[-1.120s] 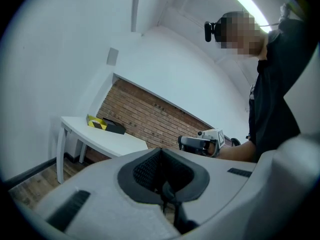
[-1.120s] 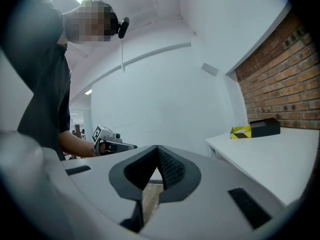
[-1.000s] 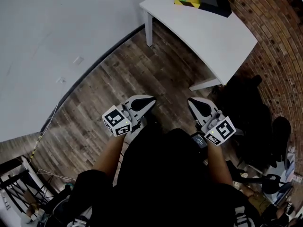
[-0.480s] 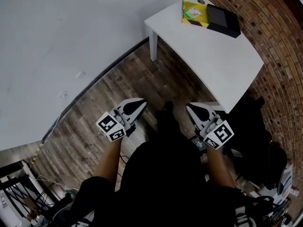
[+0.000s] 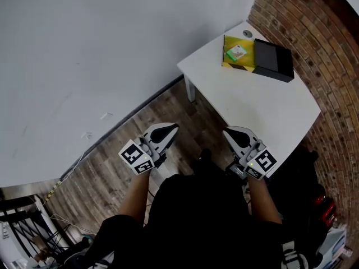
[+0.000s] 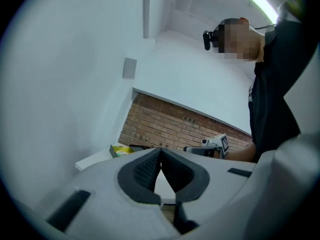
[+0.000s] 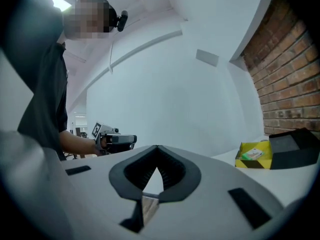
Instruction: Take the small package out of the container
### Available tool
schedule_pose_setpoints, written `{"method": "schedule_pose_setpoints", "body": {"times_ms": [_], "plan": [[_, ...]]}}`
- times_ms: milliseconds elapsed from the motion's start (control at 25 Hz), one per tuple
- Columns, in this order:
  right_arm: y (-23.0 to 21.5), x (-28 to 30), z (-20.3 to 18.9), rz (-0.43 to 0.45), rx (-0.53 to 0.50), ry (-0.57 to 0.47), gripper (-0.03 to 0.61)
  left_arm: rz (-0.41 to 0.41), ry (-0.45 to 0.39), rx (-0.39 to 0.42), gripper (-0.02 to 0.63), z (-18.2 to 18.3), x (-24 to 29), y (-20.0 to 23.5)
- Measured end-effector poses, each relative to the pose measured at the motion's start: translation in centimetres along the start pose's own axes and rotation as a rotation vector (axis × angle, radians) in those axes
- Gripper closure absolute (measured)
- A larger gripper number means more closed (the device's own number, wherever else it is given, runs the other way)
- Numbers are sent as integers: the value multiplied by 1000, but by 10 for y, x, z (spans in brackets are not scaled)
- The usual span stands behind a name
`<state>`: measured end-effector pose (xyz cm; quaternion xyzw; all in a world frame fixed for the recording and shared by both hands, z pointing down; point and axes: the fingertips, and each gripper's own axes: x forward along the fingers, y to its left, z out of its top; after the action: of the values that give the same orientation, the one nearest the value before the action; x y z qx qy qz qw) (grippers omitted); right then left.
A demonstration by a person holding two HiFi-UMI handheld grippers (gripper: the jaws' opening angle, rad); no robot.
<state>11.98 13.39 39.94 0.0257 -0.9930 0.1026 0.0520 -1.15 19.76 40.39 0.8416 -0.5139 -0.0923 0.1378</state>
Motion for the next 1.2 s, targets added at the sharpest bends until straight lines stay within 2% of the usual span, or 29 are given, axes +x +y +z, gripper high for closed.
{"method": "schedule_pose_setpoints", "body": {"times_ms": [120,440,800,1200], "plan": [[-33,5,7,-19,10,-18,574,-35,-5,8,598,11,37,13],[-90,18,16,-103,10,-47,574,-169,56,-2,598,15,115,52],[-156,46,30,-374,21,-32,574,-391,111,-57,598,19,176,131],[-201,139,67,-572,36,-24,574,-588,177,-80,598,43,185,212]]}}
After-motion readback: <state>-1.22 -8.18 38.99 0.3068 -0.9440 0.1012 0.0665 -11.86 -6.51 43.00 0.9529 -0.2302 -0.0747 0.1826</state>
